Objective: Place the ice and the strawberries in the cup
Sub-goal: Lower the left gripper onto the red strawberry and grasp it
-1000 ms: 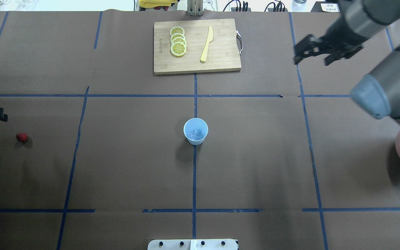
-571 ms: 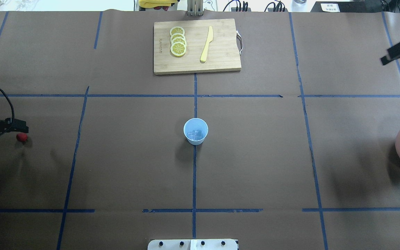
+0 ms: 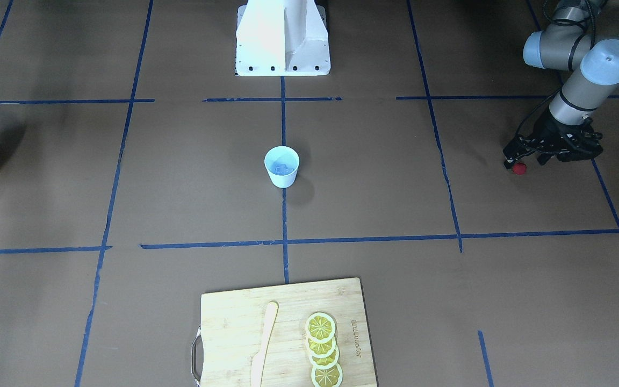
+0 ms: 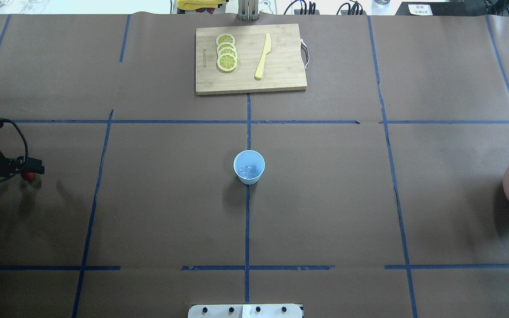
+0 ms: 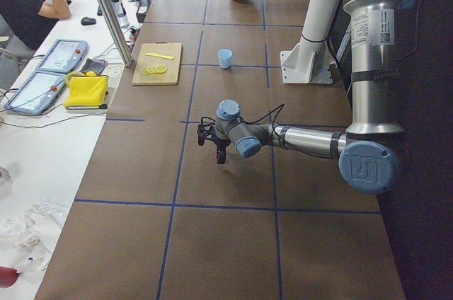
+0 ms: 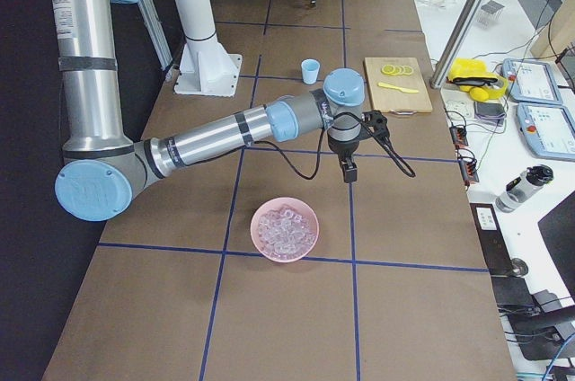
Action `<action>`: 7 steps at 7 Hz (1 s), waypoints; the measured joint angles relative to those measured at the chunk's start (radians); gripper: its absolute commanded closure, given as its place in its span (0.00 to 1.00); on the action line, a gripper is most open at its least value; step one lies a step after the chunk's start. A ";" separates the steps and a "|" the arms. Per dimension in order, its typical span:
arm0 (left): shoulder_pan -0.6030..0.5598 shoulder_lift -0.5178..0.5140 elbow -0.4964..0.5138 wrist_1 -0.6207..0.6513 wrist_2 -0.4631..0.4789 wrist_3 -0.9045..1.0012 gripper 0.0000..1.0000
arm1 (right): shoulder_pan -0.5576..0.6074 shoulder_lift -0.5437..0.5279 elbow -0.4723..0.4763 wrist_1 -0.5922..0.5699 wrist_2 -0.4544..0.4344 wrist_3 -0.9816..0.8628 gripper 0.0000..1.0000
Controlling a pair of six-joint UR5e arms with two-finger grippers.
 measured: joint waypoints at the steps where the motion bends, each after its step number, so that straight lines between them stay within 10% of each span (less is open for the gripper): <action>1: 0.000 -0.009 0.008 0.000 0.000 0.000 0.08 | 0.000 -0.005 0.002 0.001 -0.001 -0.001 0.01; 7: 0.001 -0.011 0.024 0.000 0.001 0.000 0.44 | 0.001 -0.007 0.011 0.002 0.000 0.010 0.01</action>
